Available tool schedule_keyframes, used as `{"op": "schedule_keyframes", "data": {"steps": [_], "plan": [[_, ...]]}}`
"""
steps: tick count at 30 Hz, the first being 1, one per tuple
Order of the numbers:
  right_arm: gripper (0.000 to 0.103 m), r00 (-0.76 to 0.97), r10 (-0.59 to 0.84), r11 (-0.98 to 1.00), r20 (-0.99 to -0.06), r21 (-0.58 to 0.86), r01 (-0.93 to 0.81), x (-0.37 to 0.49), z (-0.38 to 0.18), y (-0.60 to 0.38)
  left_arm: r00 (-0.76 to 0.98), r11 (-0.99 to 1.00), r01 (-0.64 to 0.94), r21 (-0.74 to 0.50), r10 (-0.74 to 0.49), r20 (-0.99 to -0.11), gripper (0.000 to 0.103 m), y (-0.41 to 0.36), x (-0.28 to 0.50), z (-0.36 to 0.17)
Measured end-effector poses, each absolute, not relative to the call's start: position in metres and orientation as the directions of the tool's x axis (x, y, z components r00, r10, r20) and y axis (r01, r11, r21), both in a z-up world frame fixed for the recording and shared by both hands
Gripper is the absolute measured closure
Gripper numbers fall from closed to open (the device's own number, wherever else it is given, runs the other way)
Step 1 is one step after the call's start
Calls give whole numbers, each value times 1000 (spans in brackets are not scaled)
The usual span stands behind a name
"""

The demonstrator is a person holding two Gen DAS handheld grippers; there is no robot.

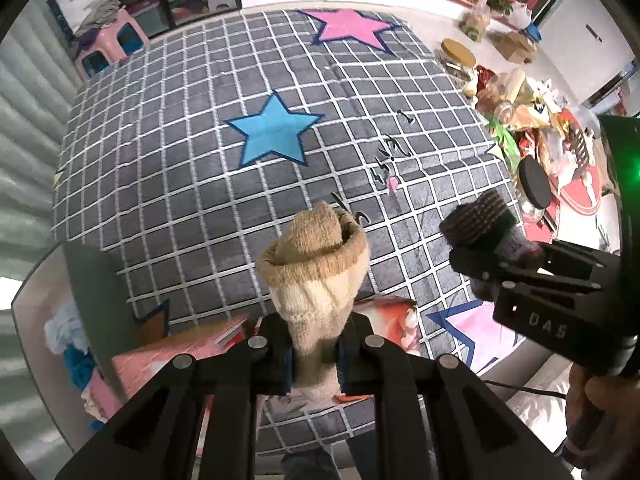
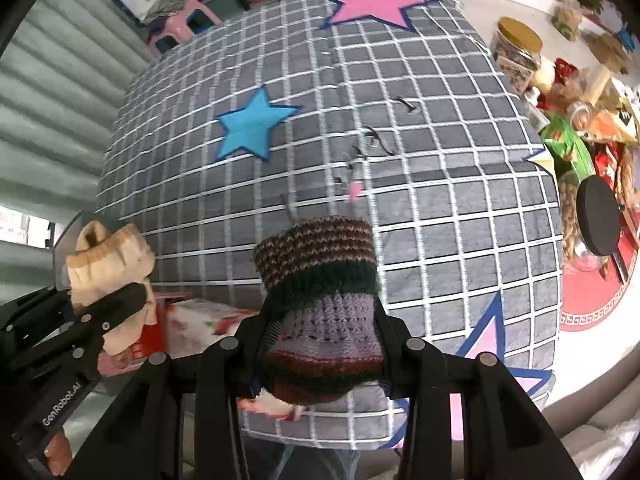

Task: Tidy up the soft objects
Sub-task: 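Carry the beige sock and striped knit sock in both grippers over the white box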

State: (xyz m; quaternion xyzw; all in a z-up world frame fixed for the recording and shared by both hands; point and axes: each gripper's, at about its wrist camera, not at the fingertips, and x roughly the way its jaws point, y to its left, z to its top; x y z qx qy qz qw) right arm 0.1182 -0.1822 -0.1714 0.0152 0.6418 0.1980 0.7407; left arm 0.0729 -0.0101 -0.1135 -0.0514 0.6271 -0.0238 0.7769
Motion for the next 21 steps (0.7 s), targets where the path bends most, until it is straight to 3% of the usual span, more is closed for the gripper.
{"op": "schedule_keyframes", "data": {"steps": [21], "plan": [[61, 159, 368, 799, -916, 224, -558, 64, -88, -42, 370, 948, -278, -155, -43, -928, 86, 110, 5, -60]]}}
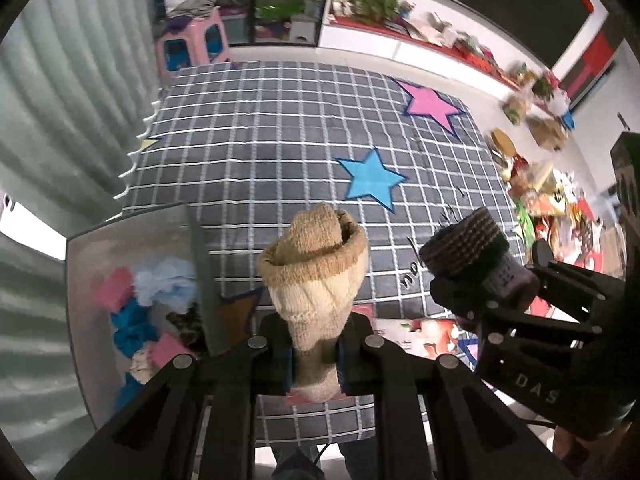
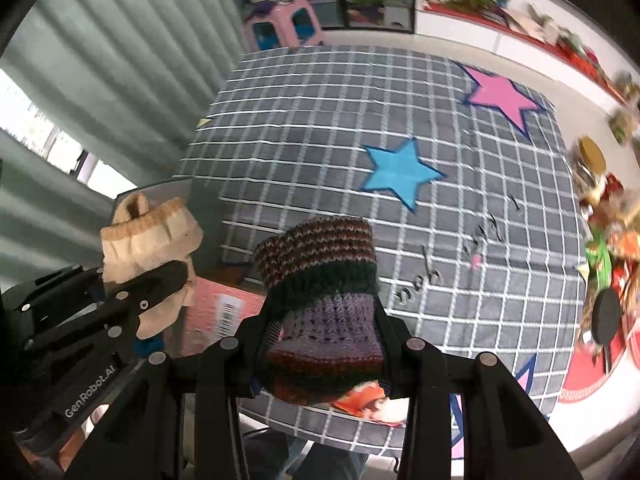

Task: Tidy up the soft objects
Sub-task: 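Carry the beige sock and striped knit sock in both grippers over the white box, then open both grippers to drop the beige sock and striped sock into the box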

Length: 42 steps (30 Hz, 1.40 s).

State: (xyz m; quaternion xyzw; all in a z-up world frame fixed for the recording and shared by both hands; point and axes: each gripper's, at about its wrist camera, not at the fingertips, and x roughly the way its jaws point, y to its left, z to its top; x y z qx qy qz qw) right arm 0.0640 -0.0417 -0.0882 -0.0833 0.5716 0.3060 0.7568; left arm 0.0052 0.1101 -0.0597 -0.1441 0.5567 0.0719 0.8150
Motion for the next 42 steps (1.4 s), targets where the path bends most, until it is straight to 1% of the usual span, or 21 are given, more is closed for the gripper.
{"op": "schedule_keyframes", "data": {"steps": [9, 20, 32, 42], "plan": [[61, 143, 382, 718, -913, 196, -668, 37, -72, 24, 382, 898, -412, -156, 15, -924, 86, 169, -35, -56], [61, 64, 389, 577, -919, 189, -794, -8, -76, 105, 318, 809, -574, -124, 81, -945, 86, 226, -102, -78], [61, 3, 375, 480, -927, 192, -856, -42, -84, 150, 269, 747, -656, -107, 99, -958, 86, 252, -145, -95], [61, -33, 340, 459, -940, 197, -867, -49, -99, 165, 202, 722, -686, -88, 72, -977, 86, 256, -162, -120]]}}
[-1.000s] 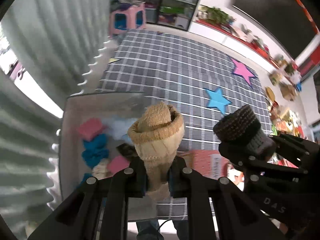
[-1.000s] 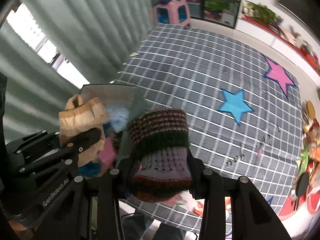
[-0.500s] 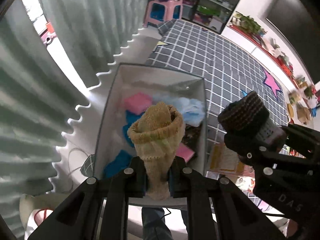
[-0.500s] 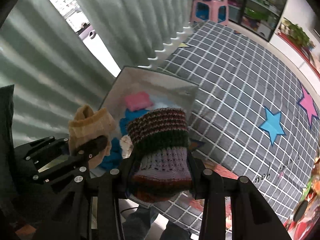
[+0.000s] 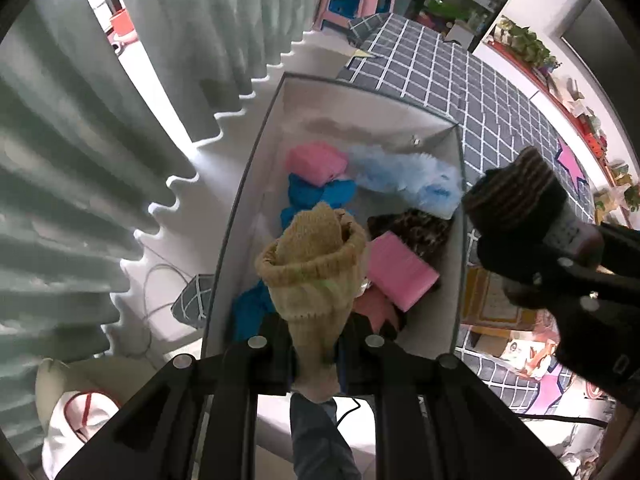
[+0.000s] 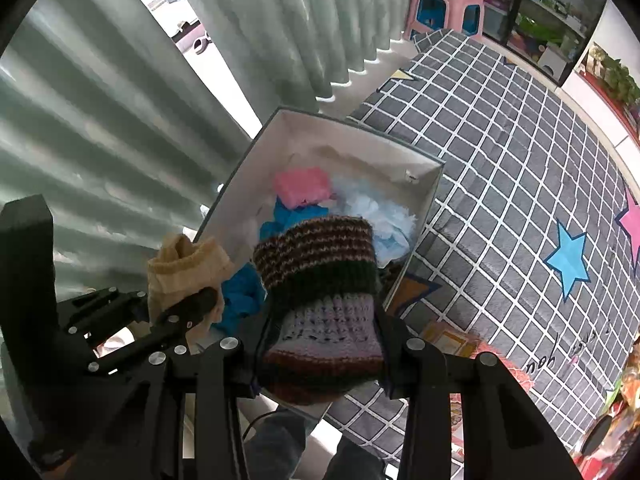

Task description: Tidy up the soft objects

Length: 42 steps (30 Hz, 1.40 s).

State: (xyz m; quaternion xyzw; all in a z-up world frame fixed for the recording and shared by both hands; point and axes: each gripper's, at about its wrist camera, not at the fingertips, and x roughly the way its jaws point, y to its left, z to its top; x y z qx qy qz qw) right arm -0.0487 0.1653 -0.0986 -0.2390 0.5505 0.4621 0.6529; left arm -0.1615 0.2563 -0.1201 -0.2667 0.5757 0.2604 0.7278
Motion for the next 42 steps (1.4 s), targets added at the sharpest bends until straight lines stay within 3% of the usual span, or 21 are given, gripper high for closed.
{"op": "schedule_keyframes", "data": {"steps": [11, 13, 14, 15, 16, 17, 18, 19, 20, 24, 25, 26, 42], "plan": [[61, -52, 319, 457, -946, 201, -866, -46, -106, 175, 177, 718, -690, -86, 52, -983, 86, 258, -156, -129], [60, -56, 315, 457, -947, 203, -866, -45, -108, 177, 178, 718, -690, -91, 47, -983, 81, 259, -154, -130], [60, -56, 314, 458, -948, 203, -866, -45, -108, 179, 183, 716, -691, -98, 42, -982, 75, 259, -154, -130], [59, -59, 313, 458, -948, 205, -865, -44, -108, 180, 193, 713, -693, -109, 38, -980, 59, 260, -154, -129], [59, -65, 314, 461, -947, 212, -862, -43, -108, 180, 203, 708, -697, -111, 46, -978, 37, 261, -155, -128], [56, -72, 320, 463, -945, 222, -858, -42, -107, 180, 216, 704, -701, -110, 63, -974, 26, 261, -156, -125], [44, -78, 324, 463, -943, 230, -856, -42, -107, 180, 228, 703, -703, -109, 77, -971, 16, 262, -157, -122], [35, -82, 328, 465, -941, 236, -853, -41, -106, 179, 233, 704, -703, -102, 92, -968, 16, 262, -157, -119], [21, -80, 330, 466, -941, 236, -853, -41, -104, 179, 223, 710, -699, -82, 107, -969, 16, 262, -157, -118], [17, -60, 329, 472, -942, 219, -854, -41, -99, 176, 158, 706, -708, 21, 187, -970, 15, 262, -155, -115], [12, -64, 328, 474, -943, 222, -852, -40, -99, 176, 156, 701, -713, 28, 197, -968, 15, 263, -156, -113], [0, -66, 324, 477, -944, 223, -850, -40, -98, 175, 156, 691, -722, 38, 215, -964, 15, 263, -157, -109], [0, -75, 312, 472, -947, 223, -853, -52, -88, 172, 176, 723, -691, -15, 148, -973, 15, 257, -160, -97]]}}
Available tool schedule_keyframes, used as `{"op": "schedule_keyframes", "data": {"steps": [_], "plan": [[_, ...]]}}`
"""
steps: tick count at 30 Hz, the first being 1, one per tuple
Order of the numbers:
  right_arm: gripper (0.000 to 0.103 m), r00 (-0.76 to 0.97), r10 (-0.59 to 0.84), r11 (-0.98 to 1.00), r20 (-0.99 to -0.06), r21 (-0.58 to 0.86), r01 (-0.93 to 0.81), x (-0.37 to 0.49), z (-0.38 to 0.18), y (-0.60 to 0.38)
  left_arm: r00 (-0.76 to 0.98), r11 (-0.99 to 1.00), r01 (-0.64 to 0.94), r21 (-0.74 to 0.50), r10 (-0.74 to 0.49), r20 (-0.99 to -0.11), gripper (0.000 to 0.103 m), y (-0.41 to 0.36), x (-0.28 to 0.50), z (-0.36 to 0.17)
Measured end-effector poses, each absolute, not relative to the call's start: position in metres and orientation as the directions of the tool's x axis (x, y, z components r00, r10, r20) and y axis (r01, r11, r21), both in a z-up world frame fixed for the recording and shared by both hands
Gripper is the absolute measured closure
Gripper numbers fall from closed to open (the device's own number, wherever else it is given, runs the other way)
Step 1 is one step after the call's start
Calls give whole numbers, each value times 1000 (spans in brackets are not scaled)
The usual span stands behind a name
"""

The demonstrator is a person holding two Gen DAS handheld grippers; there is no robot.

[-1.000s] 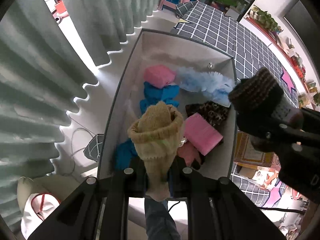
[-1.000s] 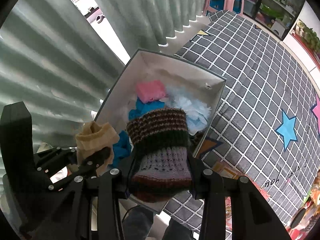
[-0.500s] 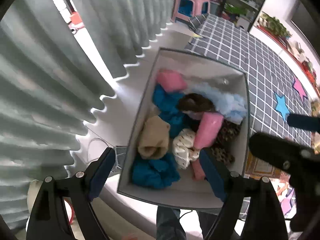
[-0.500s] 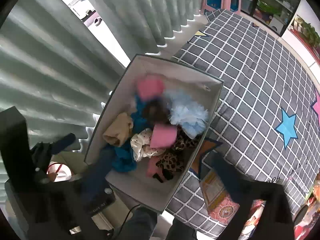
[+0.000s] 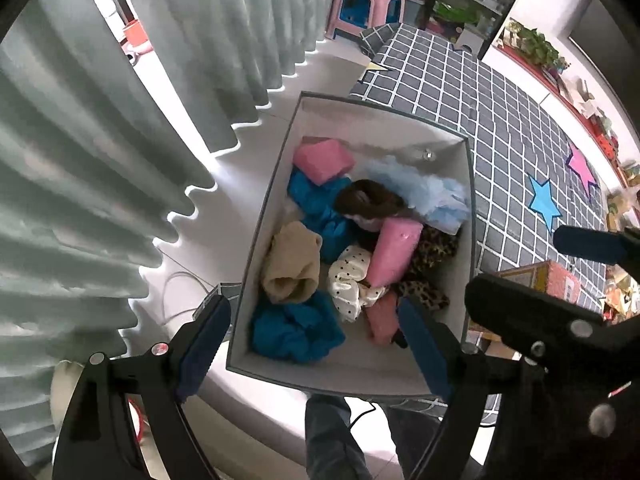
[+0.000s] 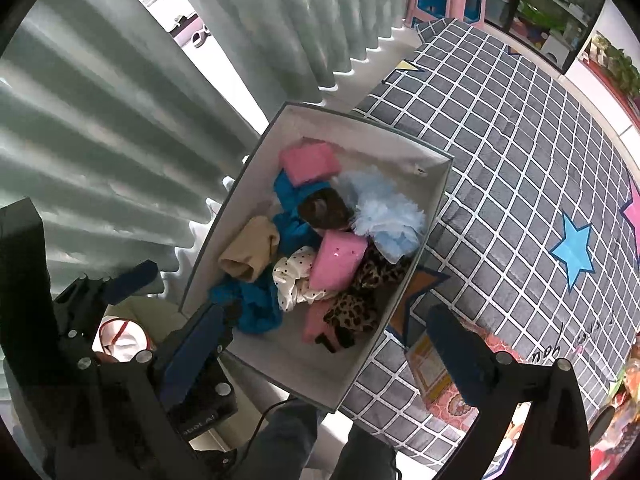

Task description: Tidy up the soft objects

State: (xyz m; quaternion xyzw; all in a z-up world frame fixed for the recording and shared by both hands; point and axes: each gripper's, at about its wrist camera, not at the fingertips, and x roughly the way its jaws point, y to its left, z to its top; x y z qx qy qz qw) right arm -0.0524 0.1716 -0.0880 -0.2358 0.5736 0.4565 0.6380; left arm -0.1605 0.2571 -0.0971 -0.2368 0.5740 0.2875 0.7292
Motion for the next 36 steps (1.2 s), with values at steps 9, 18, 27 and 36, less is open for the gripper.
{"op": "schedule_keyframes", "data": {"steps": [9, 18, 27, 36], "plan": [[0, -64, 304, 483, -951, 211, -850, -58, -86, 167, 181, 736, -677, -23, 137, -974, 15, 255, -163, -95], [0, -48, 306, 499, -951, 203, -842, -64, -84, 164, 196, 747, -664, -28, 138, -971, 15, 256, -166, -91], [0, -42, 311, 510, -949, 204, -835, -70, -84, 165, 184, 752, -659, -25, 129, -974, 15, 260, -170, -94], [0, -26, 302, 503, -953, 182, -845, -75, -85, 168, 198, 743, -667, -53, 108, -974, 15, 265, -175, -99]]}}
